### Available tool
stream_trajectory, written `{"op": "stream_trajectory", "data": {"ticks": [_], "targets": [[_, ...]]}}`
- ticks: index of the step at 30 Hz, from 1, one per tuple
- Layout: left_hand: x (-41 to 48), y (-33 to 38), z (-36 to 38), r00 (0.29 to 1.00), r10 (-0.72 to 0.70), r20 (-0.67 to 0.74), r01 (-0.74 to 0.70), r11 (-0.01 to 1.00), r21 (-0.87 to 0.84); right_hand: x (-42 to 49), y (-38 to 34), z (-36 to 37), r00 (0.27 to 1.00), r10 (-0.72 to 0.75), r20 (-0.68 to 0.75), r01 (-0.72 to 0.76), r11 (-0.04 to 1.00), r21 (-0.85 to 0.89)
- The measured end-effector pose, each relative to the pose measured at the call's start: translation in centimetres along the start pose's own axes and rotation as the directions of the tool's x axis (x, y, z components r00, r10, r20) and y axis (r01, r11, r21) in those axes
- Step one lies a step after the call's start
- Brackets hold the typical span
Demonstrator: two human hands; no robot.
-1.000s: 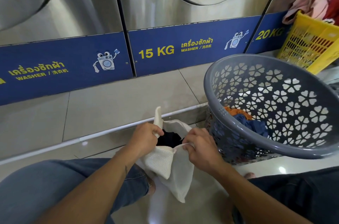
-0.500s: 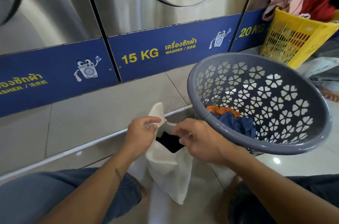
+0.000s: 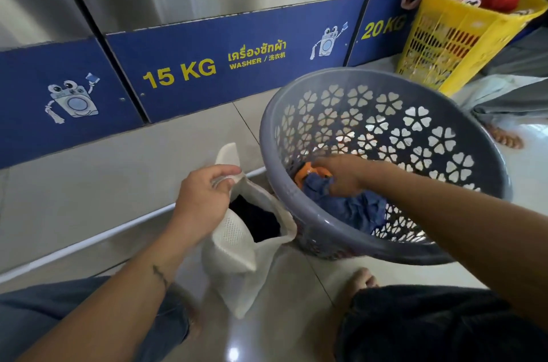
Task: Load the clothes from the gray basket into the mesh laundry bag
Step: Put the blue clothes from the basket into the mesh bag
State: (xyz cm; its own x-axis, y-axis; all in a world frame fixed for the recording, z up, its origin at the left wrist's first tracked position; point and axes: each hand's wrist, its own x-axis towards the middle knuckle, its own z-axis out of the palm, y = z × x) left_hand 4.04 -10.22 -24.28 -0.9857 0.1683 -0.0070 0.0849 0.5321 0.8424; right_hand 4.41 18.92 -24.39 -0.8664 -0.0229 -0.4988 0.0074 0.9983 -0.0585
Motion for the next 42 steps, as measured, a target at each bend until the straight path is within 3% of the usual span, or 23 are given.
{"op": "stream_trajectory", "data": {"ticks": [4, 9, 13, 16, 23, 27, 30, 34, 37, 39, 40, 41, 42], "targets": [[1.1, -0.1, 1.1, 0.999, -0.049, 0.013, 0.049, 0.999, -0.001, 4.6, 1.4, 3.7, 0.975, 0.024, 0.222, 0.037, 0.963, -0.266], [2.3, -0.4, 1.9, 0.994, -0.102, 0.037, 0.102, 0.995, -0.009, 8.0, 0.4, 8.4, 0.864, 0.133, 0.485, 0.035, 0.946, -0.322], [2.6, -0.6, 2.0, 0.984, -0.155, 0.090, 0.155, 0.988, 0.014, 7.0, 0.1, 11.8, 0.963, 0.056, 0.262, 0.064, 0.901, -0.428], [2.2, -0.7, 1.7, 0.979, -0.150, 0.134, 0.147, 0.989, 0.034, 6.6, 0.8, 11.8, 0.986, -0.009, 0.164, 0.067, 0.933, -0.353], [1.1, 0.7, -0.2, 0.989, -0.117, 0.085, 0.122, 0.991, -0.047, 3.0, 0.4, 5.2, 0.996, -0.068, 0.051, 0.077, 0.977, -0.198], [-0.5, 2.4, -2.0, 0.992, -0.078, 0.101, 0.090, 0.989, -0.120, -1.3, -0.9, 1.0, 0.982, -0.107, -0.157, 0.099, 0.994, -0.054], [-1.8, 3.9, -3.5, 0.995, -0.033, 0.098, 0.050, 0.982, -0.180, -4.6, -2.0, -2.0, 0.917, -0.048, -0.395, 0.121, 0.979, 0.161], [-3.1, 5.9, -5.5, 0.997, 0.047, 0.063, -0.036, 0.985, -0.168, -8.3, -4.7, -6.3, 0.756, 0.169, -0.633, 0.218, 0.846, 0.486], [-3.7, 7.0, -7.0, 0.996, 0.074, 0.050, -0.064, 0.982, -0.180, -11.3, -8.0, -8.4, 0.720, 0.246, -0.649, 0.459, 0.533, 0.711], [-3.9, 7.6, -8.0, 0.994, 0.092, 0.053, -0.080, 0.978, -0.194, -12.6, -10.7, -8.3, 0.718, 0.237, -0.655, 0.568, 0.347, 0.747], [-3.9, 7.9, -8.4, 0.994, 0.100, 0.048, -0.088, 0.975, -0.205, -13.0, -12.1, -7.8, 0.729, 0.210, -0.652, 0.585, 0.302, 0.752], [-3.8, 8.1, -8.8, 0.994, 0.102, 0.037, -0.092, 0.972, -0.218, -13.1, -13.3, -7.2, 0.747, 0.160, -0.645, 0.578, 0.323, 0.749], [-3.8, 8.4, -9.2, 0.995, 0.097, 0.020, -0.089, 0.967, -0.238, -13.1, -14.2, -6.5, 0.773, 0.070, -0.630, 0.549, 0.423, 0.721]]}}
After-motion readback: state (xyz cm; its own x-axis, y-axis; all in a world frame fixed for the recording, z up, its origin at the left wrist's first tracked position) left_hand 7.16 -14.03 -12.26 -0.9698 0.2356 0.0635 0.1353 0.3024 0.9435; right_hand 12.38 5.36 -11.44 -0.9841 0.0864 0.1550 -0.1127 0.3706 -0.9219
